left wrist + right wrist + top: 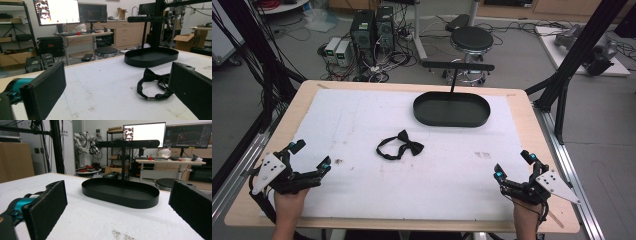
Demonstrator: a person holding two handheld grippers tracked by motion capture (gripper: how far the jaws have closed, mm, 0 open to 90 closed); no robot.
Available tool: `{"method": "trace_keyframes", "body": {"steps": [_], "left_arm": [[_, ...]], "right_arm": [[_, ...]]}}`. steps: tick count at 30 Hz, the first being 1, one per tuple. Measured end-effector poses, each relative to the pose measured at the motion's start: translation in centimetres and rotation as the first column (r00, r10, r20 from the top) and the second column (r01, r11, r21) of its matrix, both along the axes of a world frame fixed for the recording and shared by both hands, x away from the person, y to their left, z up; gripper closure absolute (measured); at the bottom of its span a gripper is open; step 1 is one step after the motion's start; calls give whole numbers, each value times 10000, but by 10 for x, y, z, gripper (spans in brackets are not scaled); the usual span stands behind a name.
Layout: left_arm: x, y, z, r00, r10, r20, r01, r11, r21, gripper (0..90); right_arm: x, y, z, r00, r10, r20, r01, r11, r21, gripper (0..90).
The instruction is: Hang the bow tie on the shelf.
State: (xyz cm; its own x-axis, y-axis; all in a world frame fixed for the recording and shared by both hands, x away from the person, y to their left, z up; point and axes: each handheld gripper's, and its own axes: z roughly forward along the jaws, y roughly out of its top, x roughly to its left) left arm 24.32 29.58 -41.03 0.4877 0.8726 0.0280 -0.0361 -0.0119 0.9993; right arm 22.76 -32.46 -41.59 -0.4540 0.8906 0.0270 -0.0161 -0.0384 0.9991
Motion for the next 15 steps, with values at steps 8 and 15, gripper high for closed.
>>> {"method": "trace_keyframes", "body": {"steps": [8, 15], "left_arm": [[2, -2, 1, 9999, 100, -79, -101, 9999, -97, 20], [8, -14, 7, 9992, 1, -412, 2, 10000, 79, 20]], "right_arm": [[-1, 0, 0, 10000, 10, -27, -10, 10000, 47, 8], [-2, 1, 1, 10000, 64, -7, -64, 10000, 6, 8]]}}
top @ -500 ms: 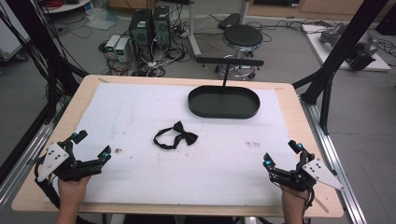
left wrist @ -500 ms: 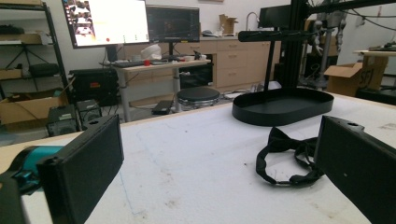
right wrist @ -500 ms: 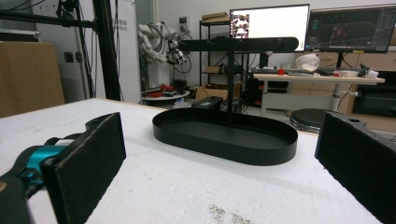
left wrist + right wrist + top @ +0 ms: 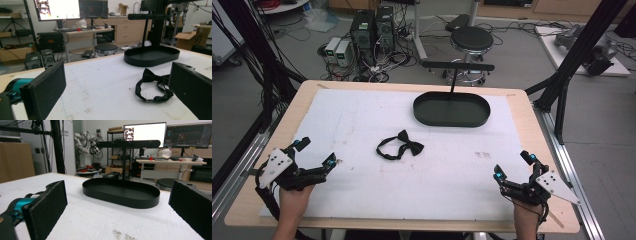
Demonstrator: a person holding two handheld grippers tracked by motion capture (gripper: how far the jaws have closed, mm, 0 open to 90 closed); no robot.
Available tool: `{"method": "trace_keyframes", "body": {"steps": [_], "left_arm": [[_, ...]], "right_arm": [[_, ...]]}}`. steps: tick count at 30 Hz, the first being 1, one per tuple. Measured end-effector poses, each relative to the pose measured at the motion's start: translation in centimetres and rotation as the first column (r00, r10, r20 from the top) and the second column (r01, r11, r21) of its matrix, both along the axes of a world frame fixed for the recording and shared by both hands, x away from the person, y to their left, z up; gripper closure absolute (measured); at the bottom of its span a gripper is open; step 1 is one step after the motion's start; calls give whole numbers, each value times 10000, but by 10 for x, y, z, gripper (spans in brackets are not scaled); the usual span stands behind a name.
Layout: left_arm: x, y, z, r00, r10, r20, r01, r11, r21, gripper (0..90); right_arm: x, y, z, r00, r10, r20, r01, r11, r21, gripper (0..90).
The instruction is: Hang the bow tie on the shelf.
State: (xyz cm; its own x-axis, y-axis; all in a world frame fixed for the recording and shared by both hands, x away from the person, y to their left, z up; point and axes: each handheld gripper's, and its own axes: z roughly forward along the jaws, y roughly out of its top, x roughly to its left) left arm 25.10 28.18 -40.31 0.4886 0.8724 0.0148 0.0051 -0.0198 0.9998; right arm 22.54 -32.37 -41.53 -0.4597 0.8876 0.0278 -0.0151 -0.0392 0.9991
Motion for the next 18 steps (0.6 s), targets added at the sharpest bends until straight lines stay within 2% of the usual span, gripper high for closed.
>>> {"method": "trace_keyframes", "body": {"steps": [1, 2, 6, 8, 9, 15, 16, 18], "left_arm": [[3, -5, 2, 9997, -152, -187, 156, 9997, 174, 20], [3, -5, 2, 9997, -152, -187, 156, 9997, 174, 20], [9, -15, 5, 9983, -229, -534, 264, 9975, 660, 20], [14, -24, 7, 9960, -368, -810, 438, 9953, 865, 20], [14, -24, 7, 9960, -368, -810, 438, 9953, 865, 20], [31, -48, 12, 9888, -589, -1370, 762, 9893, 1245, 20], [36, -56, 12, 9858, -543, -1587, 780, 9860, 1472, 20], [39, -59, 12, 9852, -562, -1617, 802, 9861, 1456, 20]], "right_arm": [[0, 0, 0, 10000, -12, -15, 12, 10000, -6, 8], [-1, 0, 1, 10000, 0, -2, 0, 10000, -3, 8], [-1, 0, 1, 10000, 33, 52, -33, 10000, 13, 8], [0, 1, 1, 10000, 83, 15, -83, 10000, -37, 8], [0, 2, 1, 10000, 83, 10, -83, 10000, -48, 8], [0, 1, 1, 10000, 87, 4, -87, 10000, 9, 8], [0, 1, 1, 10000, 90, 2, -90, 10000, 18, 8], [0, 1, 1, 10000, 93, 8, -93, 10000, -10, 8]]}}
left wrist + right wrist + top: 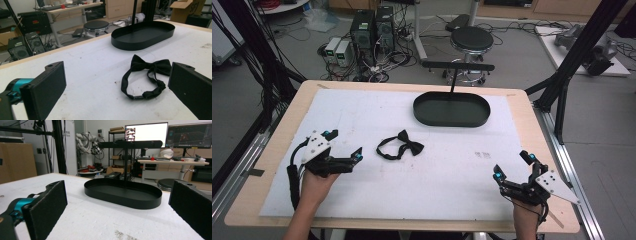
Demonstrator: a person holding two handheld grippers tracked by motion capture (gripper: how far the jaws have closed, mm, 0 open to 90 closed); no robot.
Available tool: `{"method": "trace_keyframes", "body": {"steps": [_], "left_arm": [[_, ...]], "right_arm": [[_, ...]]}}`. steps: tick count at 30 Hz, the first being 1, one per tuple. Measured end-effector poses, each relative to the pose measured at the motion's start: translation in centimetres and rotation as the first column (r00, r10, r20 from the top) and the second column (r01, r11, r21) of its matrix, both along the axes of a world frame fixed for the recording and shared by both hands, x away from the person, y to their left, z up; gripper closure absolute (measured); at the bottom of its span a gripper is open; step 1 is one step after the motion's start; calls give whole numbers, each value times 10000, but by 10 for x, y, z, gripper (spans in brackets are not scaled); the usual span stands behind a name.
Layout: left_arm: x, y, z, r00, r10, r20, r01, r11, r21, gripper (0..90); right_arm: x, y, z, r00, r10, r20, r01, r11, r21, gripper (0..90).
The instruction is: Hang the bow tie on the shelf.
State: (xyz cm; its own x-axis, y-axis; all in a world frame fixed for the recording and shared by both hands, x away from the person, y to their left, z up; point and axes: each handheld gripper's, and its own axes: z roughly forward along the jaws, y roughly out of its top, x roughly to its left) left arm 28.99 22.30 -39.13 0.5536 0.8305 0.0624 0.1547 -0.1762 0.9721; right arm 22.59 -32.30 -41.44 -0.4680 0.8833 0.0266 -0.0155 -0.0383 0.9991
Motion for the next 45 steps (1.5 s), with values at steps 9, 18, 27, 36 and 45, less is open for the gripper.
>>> {"method": "trace_keyframes", "body": {"steps": [9, 18, 27, 36, 45], "left_arm": [[29, -17, -4, 9921, -72, -1255, 108, 9995, 281, 21], [50, -39, -6, 9892, -367, -1418, 502, 9944, 928, 89], [80, -60, -28, 9633, -336, -2663, 897, 9754, 2014, 105], [90, -69, -46, 9520, -108, -3058, 985, 9570, 2730, 257], [92, -76, -52, 9450, -141, -3269, 1148, 9498, 2910, 464]], "right_arm": [[1, 1, 0, 10000, 56, -45, -56, 10000, -2, 8], [1, 1, 0, 9999, 86, -83, -85, 9999, 66, 8], [3, 2, -1, 9999, 89, -107, -89, 10000, 32, 8], [4, 2, -2, 9999, 75, -79, -76, 10000, -57, 8], [5, 4, -3, 9998, 39, -171, -41, 9999, -165, 8]]}}
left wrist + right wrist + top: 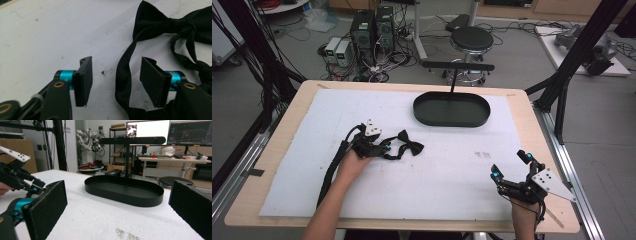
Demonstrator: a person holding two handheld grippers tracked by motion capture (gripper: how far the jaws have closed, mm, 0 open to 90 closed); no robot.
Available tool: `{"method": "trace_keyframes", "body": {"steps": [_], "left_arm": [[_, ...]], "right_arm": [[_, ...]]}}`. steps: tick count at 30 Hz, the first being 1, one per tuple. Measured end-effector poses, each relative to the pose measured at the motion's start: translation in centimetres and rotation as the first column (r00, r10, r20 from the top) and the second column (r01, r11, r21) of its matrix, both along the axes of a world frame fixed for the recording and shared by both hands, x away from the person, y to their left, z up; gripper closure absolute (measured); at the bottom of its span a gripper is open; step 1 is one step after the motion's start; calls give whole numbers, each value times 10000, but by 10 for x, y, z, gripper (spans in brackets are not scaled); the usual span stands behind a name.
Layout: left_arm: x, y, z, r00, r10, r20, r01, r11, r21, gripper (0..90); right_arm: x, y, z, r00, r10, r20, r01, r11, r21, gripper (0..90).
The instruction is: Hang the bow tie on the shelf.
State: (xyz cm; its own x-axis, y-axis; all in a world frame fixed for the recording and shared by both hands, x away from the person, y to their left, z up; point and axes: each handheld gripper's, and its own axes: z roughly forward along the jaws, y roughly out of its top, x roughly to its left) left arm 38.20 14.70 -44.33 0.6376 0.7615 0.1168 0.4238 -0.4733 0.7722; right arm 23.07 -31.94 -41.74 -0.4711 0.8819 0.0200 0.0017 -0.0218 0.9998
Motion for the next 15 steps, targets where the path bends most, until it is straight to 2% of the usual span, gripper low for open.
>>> {"method": "trace_keyframes", "body": {"steps": [2, 8, 12, 15], "left_arm": [[0, -1, -1, 10000, -26, -51, 26, 10000, 88, 499], [-2, -4, -1, 9989, -461, -106, 461, 9989, 16, 765], [-3, -6, -1, 9981, -611, -104, 611, 9981, 47, 859], [-4, -7, 0, 9980, -625, 98, 623, 9978, 221, 869]], "right_arm": [[0, 0, 0, 10000, -1, -9, 1, 10000, 23, 8], [0, 0, 0, 10000, 23, -57, -23, 10000, 4, 8], [0, 0, 0, 10000, -1, -13, 1, 10000, 12, 8], [0, 0, 0, 10000, 14, -6, -14, 10000, 56, 8]]}}
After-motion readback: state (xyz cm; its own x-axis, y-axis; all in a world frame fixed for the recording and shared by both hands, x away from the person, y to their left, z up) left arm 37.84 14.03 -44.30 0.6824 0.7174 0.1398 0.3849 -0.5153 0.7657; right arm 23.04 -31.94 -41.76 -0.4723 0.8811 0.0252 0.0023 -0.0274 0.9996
